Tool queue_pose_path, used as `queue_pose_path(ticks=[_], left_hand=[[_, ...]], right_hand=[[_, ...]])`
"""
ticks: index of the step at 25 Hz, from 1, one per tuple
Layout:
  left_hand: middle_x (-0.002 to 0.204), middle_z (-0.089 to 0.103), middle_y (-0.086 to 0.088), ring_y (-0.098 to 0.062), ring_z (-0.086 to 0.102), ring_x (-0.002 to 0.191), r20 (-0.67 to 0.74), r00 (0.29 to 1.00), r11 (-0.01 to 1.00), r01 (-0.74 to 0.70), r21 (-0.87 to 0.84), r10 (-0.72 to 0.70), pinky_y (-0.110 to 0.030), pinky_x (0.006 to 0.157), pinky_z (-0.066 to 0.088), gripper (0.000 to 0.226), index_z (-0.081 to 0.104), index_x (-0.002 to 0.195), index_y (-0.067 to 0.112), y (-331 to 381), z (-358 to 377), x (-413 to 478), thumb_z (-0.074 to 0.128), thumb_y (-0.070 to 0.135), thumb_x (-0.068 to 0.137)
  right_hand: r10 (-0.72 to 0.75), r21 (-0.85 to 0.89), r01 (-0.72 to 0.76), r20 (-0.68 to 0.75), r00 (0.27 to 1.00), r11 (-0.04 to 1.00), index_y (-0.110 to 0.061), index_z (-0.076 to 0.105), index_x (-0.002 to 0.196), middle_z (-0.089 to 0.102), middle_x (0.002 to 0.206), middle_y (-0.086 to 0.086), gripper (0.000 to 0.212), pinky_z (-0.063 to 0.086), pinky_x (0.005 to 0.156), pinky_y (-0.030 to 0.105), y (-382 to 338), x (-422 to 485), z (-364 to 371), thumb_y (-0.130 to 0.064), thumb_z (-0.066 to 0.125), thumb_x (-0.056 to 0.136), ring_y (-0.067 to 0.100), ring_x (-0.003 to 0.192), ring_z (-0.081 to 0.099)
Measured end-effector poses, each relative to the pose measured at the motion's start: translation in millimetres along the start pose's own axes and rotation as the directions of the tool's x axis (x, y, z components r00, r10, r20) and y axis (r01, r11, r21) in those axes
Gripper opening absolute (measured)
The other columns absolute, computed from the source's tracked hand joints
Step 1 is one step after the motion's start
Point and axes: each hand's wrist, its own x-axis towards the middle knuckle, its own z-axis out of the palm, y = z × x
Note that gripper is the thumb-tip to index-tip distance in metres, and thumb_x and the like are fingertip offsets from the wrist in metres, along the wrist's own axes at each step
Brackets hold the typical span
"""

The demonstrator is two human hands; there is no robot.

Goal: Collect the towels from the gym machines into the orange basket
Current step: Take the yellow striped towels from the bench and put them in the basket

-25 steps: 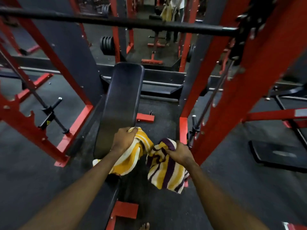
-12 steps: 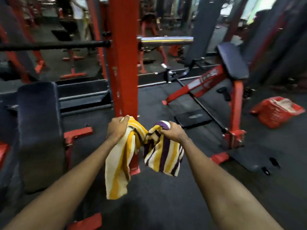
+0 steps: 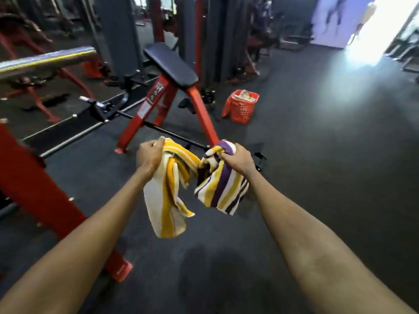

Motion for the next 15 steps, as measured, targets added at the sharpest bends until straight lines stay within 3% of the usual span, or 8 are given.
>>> queue_pose_path(ticks=[3, 7, 10, 15], left_hand=[[0.079, 0.068, -0.016, -0.02, 0.06, 0.08, 0.184, 0.981, 0.997, -0.071, 0.032, 0.064, -0.033, 0.069, 0.04, 0.048, 0.064, 0.067, 0.01, 36, 82, -4, 0.054, 0.049, 0.093], [0.075, 0.066, -0.019, -0.032, 0.067, 0.085, 0.354, 0.93, 0.991, -0.122, 0.052, 0.096, -0.033, 0.067, 0.038, 0.053, 0.055, 0.058, 0.011, 71, 192, -1, 0.052, 0.052, 0.092], [0.077, 0.068, -0.008, -0.029, 0.064, 0.084, 0.412, 0.906, 0.992, -0.121, 0.031, 0.098, -0.033, 0.07, 0.039, 0.051, 0.065, 0.074, 0.005, 109, 278, 6, 0.048, 0.048, 0.096], [0.097, 0.073, -0.004, -0.027, 0.064, 0.098, 0.437, 0.891, 0.992, -0.126, -0.026, 0.124, -0.034, 0.083, 0.045, 0.036, 0.075, 0.094, 0.014, 177, 402, 20, 0.048, 0.037, 0.097]], right_hand=[[0.15, 0.051, -0.144, -0.138, 0.979, 0.988, -0.015, 0.065, 0.11, 0.069, 0.115, 0.008, 0.042, 0.039, 0.08, 0.03, 62, 9, -56, -0.047, 0.069, 0.082, 0.031, 0.112, 0.061], [0.265, 0.07, -0.255, -0.25, 0.931, 0.964, -0.013, 0.063, 0.099, 0.069, 0.108, 0.011, 0.04, 0.041, 0.077, 0.034, 143, 29, -129, -0.048, 0.07, 0.082, 0.035, 0.106, 0.062], [0.309, 0.092, -0.296, -0.311, 0.899, 0.951, -0.015, 0.062, 0.097, 0.068, 0.102, 0.007, 0.036, 0.042, 0.076, 0.035, 201, 58, -189, -0.047, 0.069, 0.082, 0.032, 0.099, 0.062], [0.343, 0.084, -0.335, -0.347, 0.873, 0.939, -0.021, 0.062, 0.097, 0.067, 0.1, 0.004, 0.039, 0.051, 0.081, 0.039, 275, 108, -275, -0.053, 0.067, 0.076, 0.027, 0.094, 0.063]])
